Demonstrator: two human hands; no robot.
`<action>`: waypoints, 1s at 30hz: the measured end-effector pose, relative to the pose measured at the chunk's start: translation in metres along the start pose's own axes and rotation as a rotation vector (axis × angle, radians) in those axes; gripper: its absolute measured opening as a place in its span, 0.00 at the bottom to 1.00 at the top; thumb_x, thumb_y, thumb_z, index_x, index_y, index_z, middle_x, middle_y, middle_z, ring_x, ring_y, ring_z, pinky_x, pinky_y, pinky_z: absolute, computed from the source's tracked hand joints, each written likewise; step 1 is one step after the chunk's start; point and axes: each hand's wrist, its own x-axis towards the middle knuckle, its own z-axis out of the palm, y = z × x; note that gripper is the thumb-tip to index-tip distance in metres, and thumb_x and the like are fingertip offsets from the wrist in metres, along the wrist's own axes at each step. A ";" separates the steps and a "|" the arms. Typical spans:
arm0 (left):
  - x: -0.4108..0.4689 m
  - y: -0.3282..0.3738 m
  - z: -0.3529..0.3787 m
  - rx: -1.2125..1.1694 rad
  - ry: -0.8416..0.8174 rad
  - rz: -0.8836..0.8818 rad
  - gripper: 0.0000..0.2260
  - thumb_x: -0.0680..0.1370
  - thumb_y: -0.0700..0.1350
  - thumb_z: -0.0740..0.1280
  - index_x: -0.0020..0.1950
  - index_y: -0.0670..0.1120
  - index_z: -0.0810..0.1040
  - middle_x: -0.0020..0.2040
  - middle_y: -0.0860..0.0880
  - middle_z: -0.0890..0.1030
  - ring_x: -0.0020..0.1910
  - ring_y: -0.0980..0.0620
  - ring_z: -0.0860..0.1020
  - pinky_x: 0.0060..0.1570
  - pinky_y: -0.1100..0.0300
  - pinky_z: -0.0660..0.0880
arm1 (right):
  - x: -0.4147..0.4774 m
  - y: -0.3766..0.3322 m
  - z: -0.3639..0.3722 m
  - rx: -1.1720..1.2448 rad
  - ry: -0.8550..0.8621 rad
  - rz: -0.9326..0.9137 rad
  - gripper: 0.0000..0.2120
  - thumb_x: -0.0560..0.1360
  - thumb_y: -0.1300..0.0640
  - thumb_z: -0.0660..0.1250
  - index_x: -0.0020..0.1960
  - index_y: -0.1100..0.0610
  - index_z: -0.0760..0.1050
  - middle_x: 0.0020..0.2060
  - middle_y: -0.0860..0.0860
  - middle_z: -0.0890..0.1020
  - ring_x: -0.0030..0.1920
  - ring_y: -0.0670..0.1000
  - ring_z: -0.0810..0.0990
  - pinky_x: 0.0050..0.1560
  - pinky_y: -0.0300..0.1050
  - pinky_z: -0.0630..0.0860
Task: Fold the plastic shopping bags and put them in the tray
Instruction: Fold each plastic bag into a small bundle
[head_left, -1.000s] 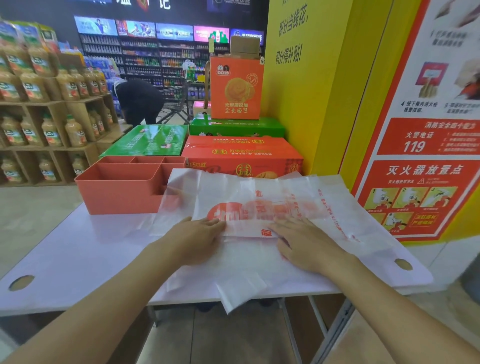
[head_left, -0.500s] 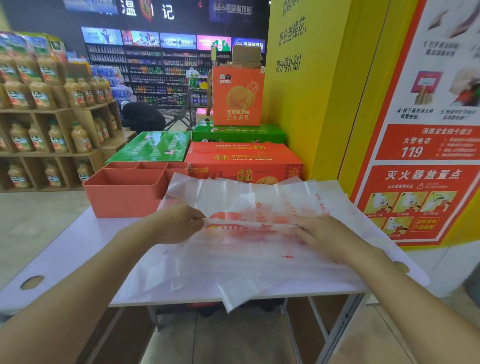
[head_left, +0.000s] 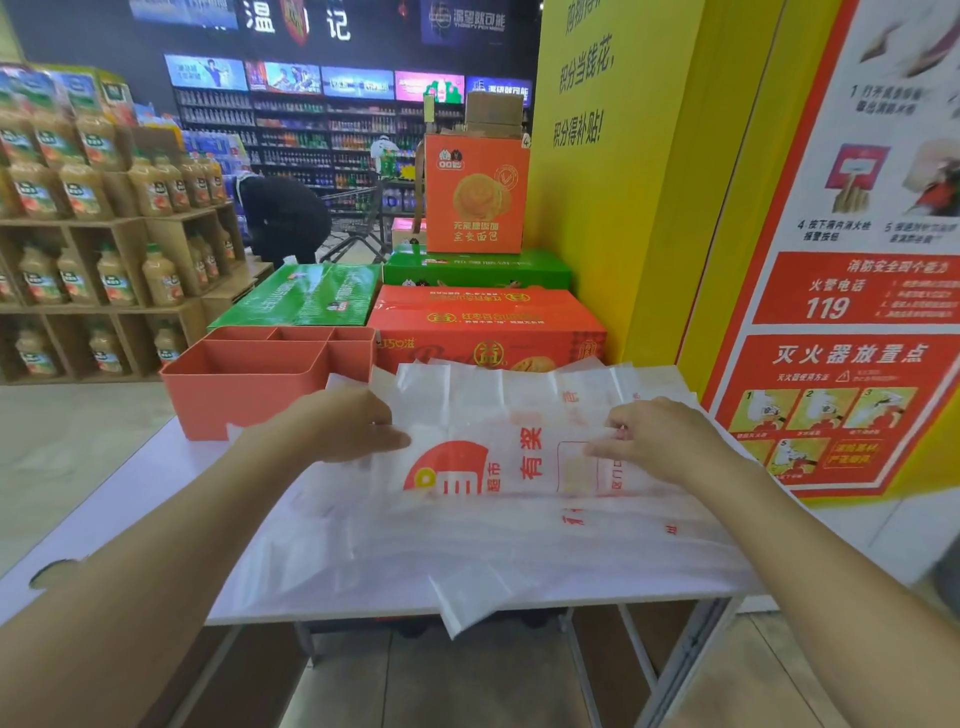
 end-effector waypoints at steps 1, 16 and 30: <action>0.001 0.000 0.002 0.029 -0.007 -0.008 0.17 0.78 0.65 0.63 0.41 0.53 0.78 0.40 0.56 0.79 0.40 0.54 0.78 0.47 0.54 0.79 | 0.003 0.000 0.000 -0.025 -0.011 0.016 0.26 0.74 0.29 0.65 0.53 0.51 0.79 0.43 0.47 0.80 0.54 0.51 0.74 0.38 0.45 0.67; -0.002 -0.018 0.057 0.115 0.034 -0.014 0.20 0.80 0.62 0.58 0.68 0.53 0.67 0.73 0.50 0.66 0.69 0.46 0.66 0.62 0.50 0.66 | 0.013 0.027 0.046 -0.120 -0.057 0.070 0.35 0.74 0.27 0.60 0.73 0.48 0.64 0.67 0.51 0.68 0.68 0.55 0.64 0.65 0.54 0.65; -0.007 0.072 0.081 -0.034 -0.116 0.171 0.27 0.83 0.63 0.43 0.82 0.58 0.44 0.82 0.54 0.41 0.81 0.47 0.40 0.78 0.42 0.39 | 0.005 -0.084 0.083 0.008 -0.184 -0.287 0.29 0.85 0.39 0.41 0.83 0.47 0.45 0.82 0.45 0.44 0.81 0.49 0.38 0.80 0.57 0.39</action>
